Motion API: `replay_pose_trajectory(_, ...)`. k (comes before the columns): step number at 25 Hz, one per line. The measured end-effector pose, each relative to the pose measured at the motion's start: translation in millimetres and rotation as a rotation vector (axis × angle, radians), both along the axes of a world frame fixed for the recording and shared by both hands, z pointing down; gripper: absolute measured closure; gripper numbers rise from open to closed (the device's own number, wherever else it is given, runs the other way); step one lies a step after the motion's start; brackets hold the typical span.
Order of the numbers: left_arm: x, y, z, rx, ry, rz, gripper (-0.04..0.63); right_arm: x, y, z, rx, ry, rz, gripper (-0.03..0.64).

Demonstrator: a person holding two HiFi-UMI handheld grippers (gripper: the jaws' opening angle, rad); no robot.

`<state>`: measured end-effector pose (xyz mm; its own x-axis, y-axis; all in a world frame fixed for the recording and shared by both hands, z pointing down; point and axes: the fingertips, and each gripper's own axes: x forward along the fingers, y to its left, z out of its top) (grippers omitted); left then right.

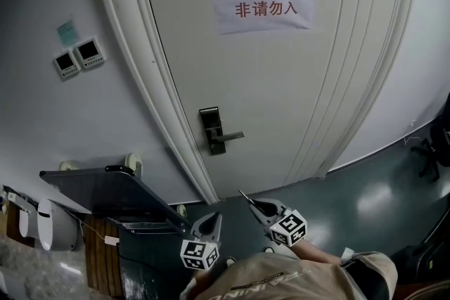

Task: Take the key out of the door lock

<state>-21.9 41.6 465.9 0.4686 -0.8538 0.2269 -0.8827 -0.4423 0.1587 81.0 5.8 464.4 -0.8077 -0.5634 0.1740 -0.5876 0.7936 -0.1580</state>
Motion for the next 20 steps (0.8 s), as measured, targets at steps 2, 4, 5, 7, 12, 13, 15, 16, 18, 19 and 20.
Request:
replay_pose_trajectory(2,-2.4,-5.1,-1.8,0.004,-0.003,0.014,0.586,-1.0,-1.8,-1.0,-0.003,0.001,0.01,0.597)
replay_pose_trajectory(4,-3.4,-11.2,-6.6,0.017,-0.002,0.027,0.586,-2.0,-3.9,0.6,-0.007,0.012,0.015,0.597)
replay_pose_trajectory(5,-3.8,-14.0,-9.2,0.024,-0.003,0.034,0.586,-3.5,-5.5,0.4,-0.004,0.015,0.017,0.597)
replay_pose_trajectory(7,-3.1,-16.2,-12.5,0.032,-0.003,0.049,0.586,-6.8,-7.6,-0.9,0.002,0.016,0.019,0.597)
replay_pose_trajectory(12,-7.7,-15.6,-18.6,0.04,-0.013,0.053,0.586,-13.8,-11.2,-9.3,0.027,0.006,0.018,0.597)
replay_pose_trajectory(13,-9.0,-15.8,-18.9,0.041,-0.012,0.048,0.586,-13.7,-11.9,-9.1,0.029,0.008,0.019,0.597)
replay_pose_trajectory(15,-11.0,-13.4,-16.4,0.037,-0.008,0.038,0.586,-12.5,-9.7,-3.3,0.018,0.021,0.016,0.597)
replay_pose_trajectory(16,-12.0,-11.7,-14.7,0.033,-0.007,0.035,0.586,-12.5,-8.2,-0.6,0.013,0.028,0.014,0.597)
replay_pose_trajectory(18,-13.2,-8.0,-11.0,0.022,-0.005,0.032,0.586,-13.4,-5.3,1.7,0.009,0.034,0.008,0.597)
replay_pose_trajectory(19,-13.3,-6.6,-9.5,0.017,-0.003,0.032,0.586,-13.6,-4.6,2.0,0.01,0.034,0.007,0.597)
replay_pose_trajectory(20,-13.2,-6.1,-8.4,0.014,-0.003,0.033,0.586,-13.6,-4.6,2.1,0.013,0.034,0.008,0.597)
